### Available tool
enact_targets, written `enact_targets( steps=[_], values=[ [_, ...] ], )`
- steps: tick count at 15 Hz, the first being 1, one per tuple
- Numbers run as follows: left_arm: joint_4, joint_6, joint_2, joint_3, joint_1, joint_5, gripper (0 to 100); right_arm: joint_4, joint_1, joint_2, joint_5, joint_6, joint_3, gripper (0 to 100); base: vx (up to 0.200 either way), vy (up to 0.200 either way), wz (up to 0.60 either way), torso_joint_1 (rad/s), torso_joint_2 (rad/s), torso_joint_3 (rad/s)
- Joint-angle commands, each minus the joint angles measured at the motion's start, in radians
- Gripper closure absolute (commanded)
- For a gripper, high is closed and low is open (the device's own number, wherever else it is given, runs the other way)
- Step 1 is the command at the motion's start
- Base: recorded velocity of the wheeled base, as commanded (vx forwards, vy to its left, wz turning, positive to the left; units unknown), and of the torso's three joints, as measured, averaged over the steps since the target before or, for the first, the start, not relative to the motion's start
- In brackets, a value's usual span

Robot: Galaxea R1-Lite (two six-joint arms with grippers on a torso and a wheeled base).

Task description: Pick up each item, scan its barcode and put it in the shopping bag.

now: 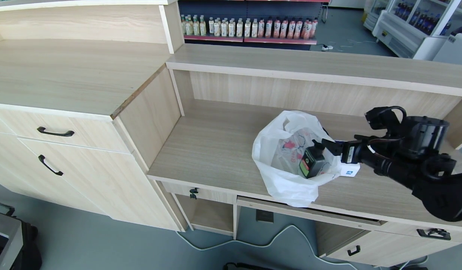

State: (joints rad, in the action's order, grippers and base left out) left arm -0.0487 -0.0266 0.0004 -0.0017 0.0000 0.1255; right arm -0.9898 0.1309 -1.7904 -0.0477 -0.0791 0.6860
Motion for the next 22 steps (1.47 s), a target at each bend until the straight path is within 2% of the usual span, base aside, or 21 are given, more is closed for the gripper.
enact_targets(
  steps=[1,2,4,5,6,8,9,10,12,13,22],
  values=[
    [0.0,-0.001,0.0,0.0,0.0,0.0,0,0.171,-0.154,0.487,0.0,-0.166,-0.272,0,0.0,0.0,0.0,0.0,0.0,0.0],
    [0.0,-0.001,0.0,0.0,0.0,0.0,0,0.203,-0.195,0.545,0.006,-0.183,-0.283,0,0.0,0.0,0.0,0.0,0.0,0.0],
    [0.0,-0.001,0.0,0.0,0.0,0.0,0,0.318,-0.378,0.649,0.094,-0.249,-0.273,0,0.0,0.0,-0.6,0.005,0.0,0.007],
    [0.0,-0.001,0.0,0.0,0.0,0.0,0,0.346,-0.427,0.68,0.103,-0.246,-0.276,0,0.0,0.0,-0.6,-0.012,0.0,0.002],
    [0.0,-0.001,0.0,0.0,0.0,0.0,0,0.365,-0.461,0.691,0.115,-0.24,-0.284,0,0.0,0.0,-0.6,0.002,0.0,0.002],
    [0.0,-0.001,0.0,0.002,0.0,0.0,0,0.37,-0.522,0.675,0.292,-0.203,-0.295,0,0.0,0.0,-0.6,0.012,0.0,0.0],
    [0.0,-0.001,0.0,0.0,0.0,0.0,0,0.37,-0.53,0.671,0.324,-0.168,-0.287,0,0.0,0.0,0.0,0.0,0.0,0.0],
    [0.0,-0.001,0.0,0.0,0.0,0.0,0,0.376,-0.594,0.674,0.265,-0.102,-0.287,0,0.0,0.0,0.0,0.0,0.0,0.0],
    [0.0,0.001,0.0,0.0,0.0,0.0,0,0.404,-0.683,0.675,0.143,-0.11,-0.29,0,0.0,0.0,0.0,0.0,0.0,0.0],
    [0.0,-0.001,0.0,0.0,0.0,0.0,0,0.424,-0.697,0.664,0.121,-0.102,-0.284,0,0.0,0.0,0.0,0.0,0.0,0.0],
    [0.0,-0.003,0.0,0.0,0.0,-0.003,0,0.445,-0.717,0.661,0.1,-0.082,-0.295,0,0.0,0.0,0.0,0.0,0.0,0.0]
  ],
)
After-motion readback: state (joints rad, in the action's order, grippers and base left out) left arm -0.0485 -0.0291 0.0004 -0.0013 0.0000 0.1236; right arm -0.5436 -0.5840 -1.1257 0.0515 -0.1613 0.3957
